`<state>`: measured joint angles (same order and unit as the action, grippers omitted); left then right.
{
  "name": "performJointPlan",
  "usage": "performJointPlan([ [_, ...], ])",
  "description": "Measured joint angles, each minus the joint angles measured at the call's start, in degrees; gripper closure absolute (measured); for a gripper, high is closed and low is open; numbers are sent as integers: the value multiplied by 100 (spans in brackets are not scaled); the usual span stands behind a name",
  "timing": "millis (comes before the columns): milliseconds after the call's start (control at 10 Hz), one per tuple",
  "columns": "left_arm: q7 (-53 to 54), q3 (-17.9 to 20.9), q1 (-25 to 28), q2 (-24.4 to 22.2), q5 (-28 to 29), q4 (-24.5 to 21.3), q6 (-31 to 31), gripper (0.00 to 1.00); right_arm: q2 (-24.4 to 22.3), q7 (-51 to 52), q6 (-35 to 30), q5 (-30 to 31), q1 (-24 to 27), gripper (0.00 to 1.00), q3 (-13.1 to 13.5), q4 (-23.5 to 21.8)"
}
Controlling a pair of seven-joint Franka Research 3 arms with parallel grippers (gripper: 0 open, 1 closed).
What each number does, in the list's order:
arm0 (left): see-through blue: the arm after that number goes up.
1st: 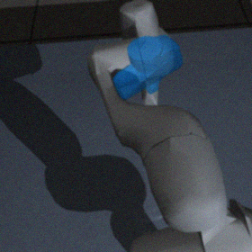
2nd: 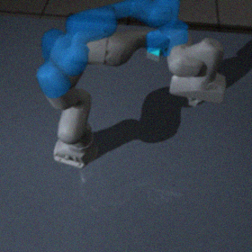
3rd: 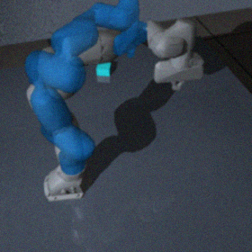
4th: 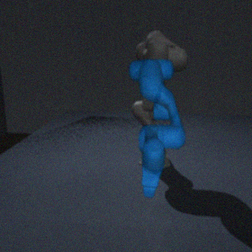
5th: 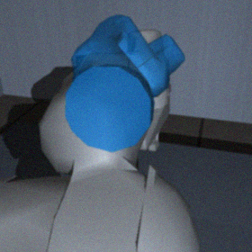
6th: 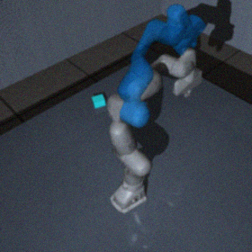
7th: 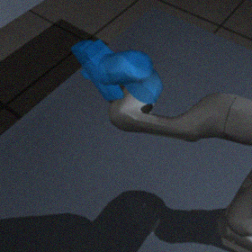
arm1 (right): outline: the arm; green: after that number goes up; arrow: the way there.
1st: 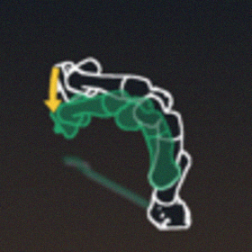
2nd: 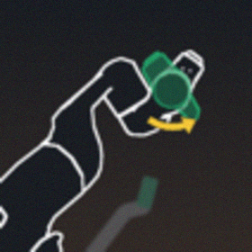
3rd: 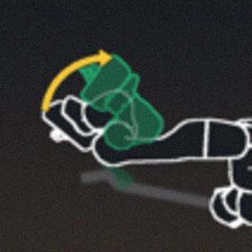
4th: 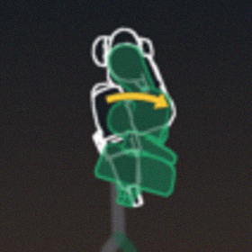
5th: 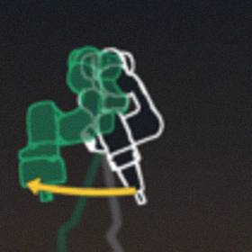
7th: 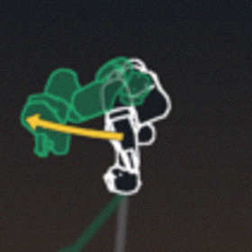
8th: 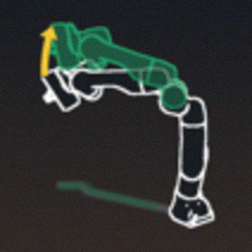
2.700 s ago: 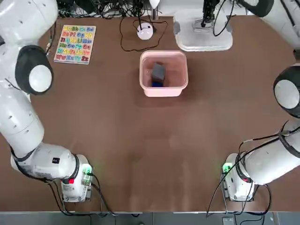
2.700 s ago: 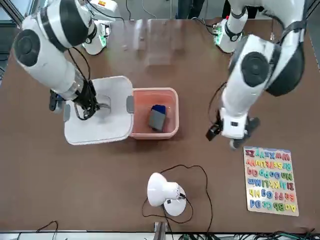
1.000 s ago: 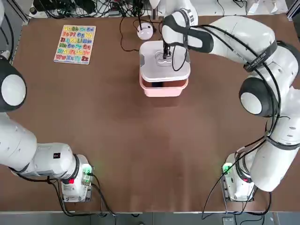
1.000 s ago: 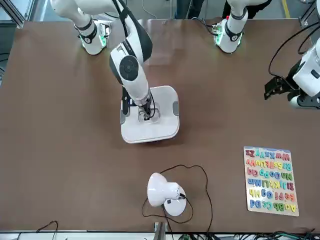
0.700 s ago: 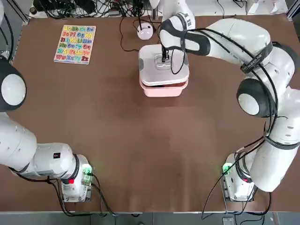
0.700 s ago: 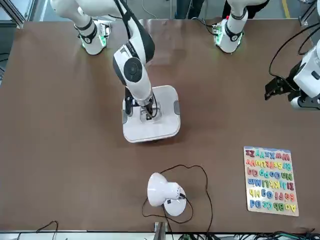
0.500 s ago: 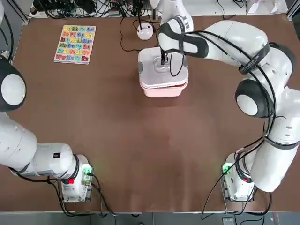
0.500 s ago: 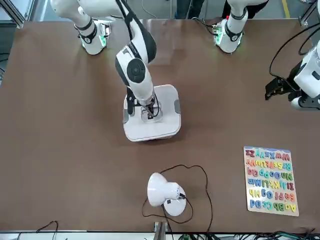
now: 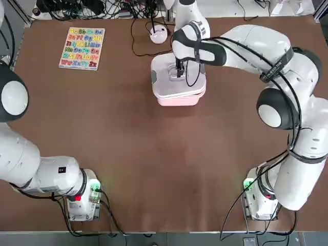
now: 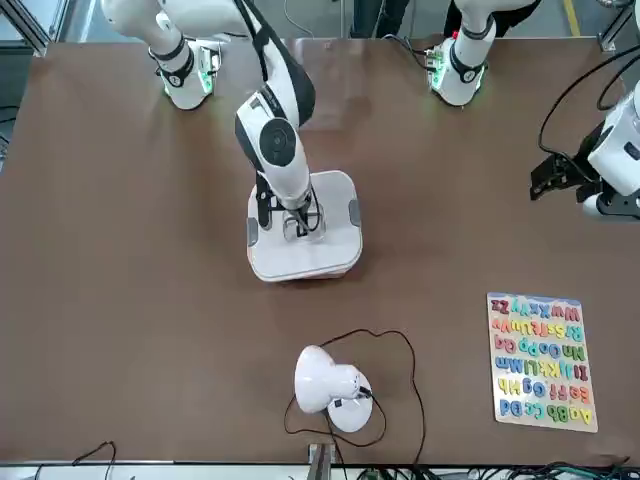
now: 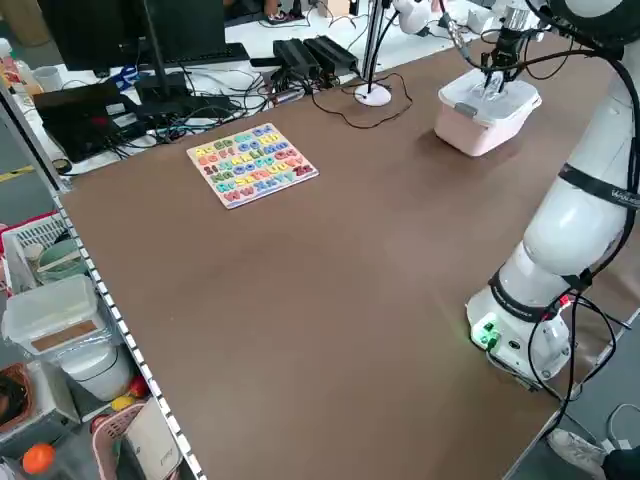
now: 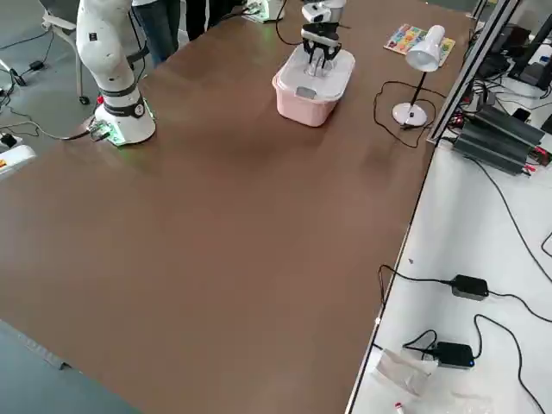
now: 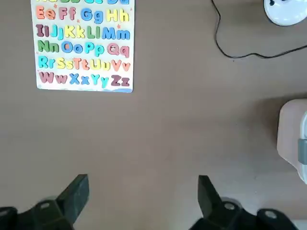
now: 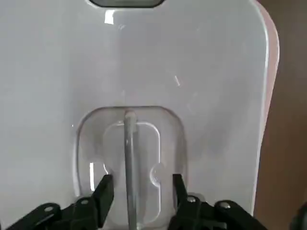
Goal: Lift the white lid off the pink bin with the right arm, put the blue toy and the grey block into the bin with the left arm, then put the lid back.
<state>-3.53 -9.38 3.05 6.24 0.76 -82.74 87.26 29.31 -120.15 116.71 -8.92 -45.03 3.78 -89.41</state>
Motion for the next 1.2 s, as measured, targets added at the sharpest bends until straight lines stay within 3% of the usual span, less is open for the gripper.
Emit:
performJointPlan([
  [200,0,-3,-7,0,0,-1,0,0,-2,1,-69,12,15,10,54,22],
  [300,0,-4,-11,0,0,-1,0,0,-10,5,-83,13,33,0,75,39],
  [700,0,-10,-17,0,0,-1,0,0,-99,3,-448,25,146,0,138,174],
  [900,-1,-10,-15,-1,0,0,0,0,-433,287,-882,102,341,0,143,289],
  [1200,-5,-9,-13,-7,0,19,8,0,-917,1981,-1762,278,786,0,155,550],
])
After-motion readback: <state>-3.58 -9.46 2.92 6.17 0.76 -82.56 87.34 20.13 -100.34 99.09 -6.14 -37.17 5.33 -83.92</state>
